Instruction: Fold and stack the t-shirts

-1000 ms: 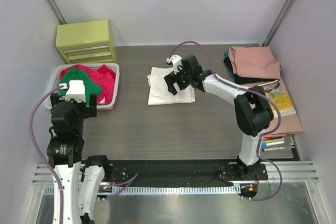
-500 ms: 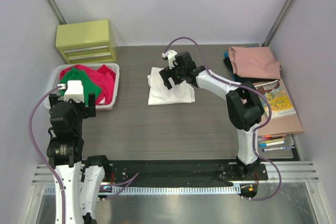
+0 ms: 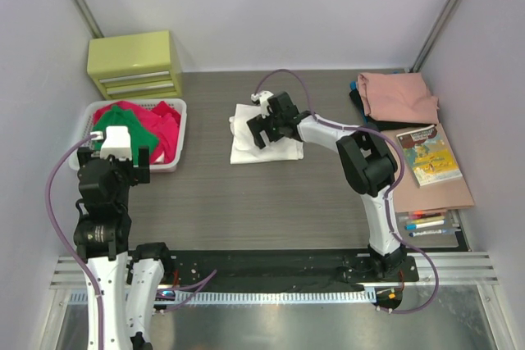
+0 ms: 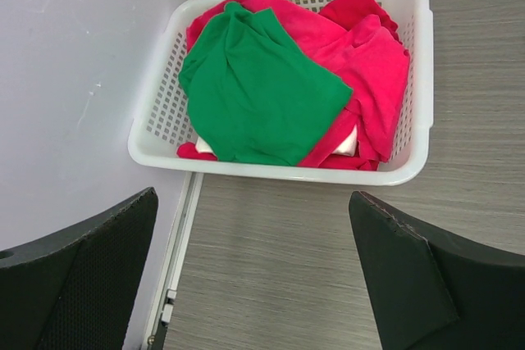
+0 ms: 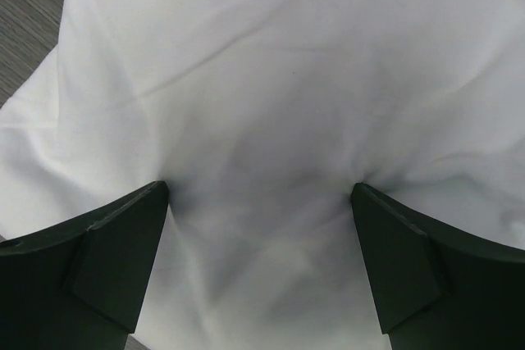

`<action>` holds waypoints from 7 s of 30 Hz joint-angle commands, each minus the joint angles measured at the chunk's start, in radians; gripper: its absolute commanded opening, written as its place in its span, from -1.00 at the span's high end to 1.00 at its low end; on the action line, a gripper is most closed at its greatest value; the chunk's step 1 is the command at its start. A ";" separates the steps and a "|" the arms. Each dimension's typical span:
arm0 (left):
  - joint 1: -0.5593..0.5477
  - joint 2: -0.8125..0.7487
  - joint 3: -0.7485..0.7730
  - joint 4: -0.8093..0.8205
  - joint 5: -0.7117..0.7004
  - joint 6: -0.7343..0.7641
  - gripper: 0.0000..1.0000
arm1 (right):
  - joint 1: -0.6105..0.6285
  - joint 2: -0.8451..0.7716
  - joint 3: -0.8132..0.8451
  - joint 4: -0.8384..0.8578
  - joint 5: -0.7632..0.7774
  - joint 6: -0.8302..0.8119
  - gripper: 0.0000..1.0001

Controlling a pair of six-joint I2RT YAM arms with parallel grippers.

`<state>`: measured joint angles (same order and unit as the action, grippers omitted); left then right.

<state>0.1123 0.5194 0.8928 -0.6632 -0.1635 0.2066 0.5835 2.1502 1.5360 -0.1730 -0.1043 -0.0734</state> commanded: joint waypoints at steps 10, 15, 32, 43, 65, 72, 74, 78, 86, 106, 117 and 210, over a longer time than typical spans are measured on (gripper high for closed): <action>0.016 -0.010 -0.022 0.040 0.033 -0.007 -0.99 | 0.122 -0.087 -0.209 0.015 -0.057 -0.016 -1.00; 0.026 -0.013 -0.026 0.037 0.048 -0.013 -1.00 | 0.235 -0.095 -0.231 0.012 -0.093 -0.016 -0.99; 0.033 -0.028 -0.040 0.025 0.051 -0.004 -1.00 | 0.424 -0.153 -0.290 0.056 -0.105 0.012 -1.00; 0.040 -0.032 -0.092 0.036 0.102 -0.033 -1.00 | 0.430 -0.499 -0.352 0.207 0.365 -0.161 -0.99; 0.067 -0.021 -0.097 0.033 0.160 -0.064 -0.99 | -0.266 -0.296 0.451 -0.505 0.481 -0.174 -1.00; 0.067 -0.035 -0.095 0.024 0.160 -0.065 -1.00 | -0.359 -0.159 0.556 -0.572 0.426 -0.022 -0.99; 0.067 -0.047 -0.098 0.020 0.197 -0.064 -0.99 | -0.389 -0.110 0.585 -0.580 0.434 -0.020 -0.99; 0.067 -0.045 -0.100 0.017 0.205 -0.064 -1.00 | -0.474 -0.049 0.622 -0.576 0.417 -0.005 -0.99; 0.067 -0.038 -0.103 0.019 0.214 -0.062 -1.00 | -0.674 0.037 0.625 -0.534 0.336 0.047 -0.99; 0.067 -0.050 -0.109 0.010 0.226 -0.050 -1.00 | -0.769 0.165 0.589 -0.548 0.242 0.139 -1.00; 0.069 -0.041 -0.114 0.016 0.239 -0.046 -1.00 | -0.803 0.189 0.385 -0.485 0.016 0.182 -0.99; 0.076 0.325 0.257 -0.467 1.066 0.113 -1.00 | -0.441 -1.009 -0.292 -0.682 -0.520 -0.210 -0.99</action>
<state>0.1856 0.6762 0.9642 -0.8757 0.4686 0.1905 0.1314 1.1713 1.2873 -0.8257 -0.5770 -0.2344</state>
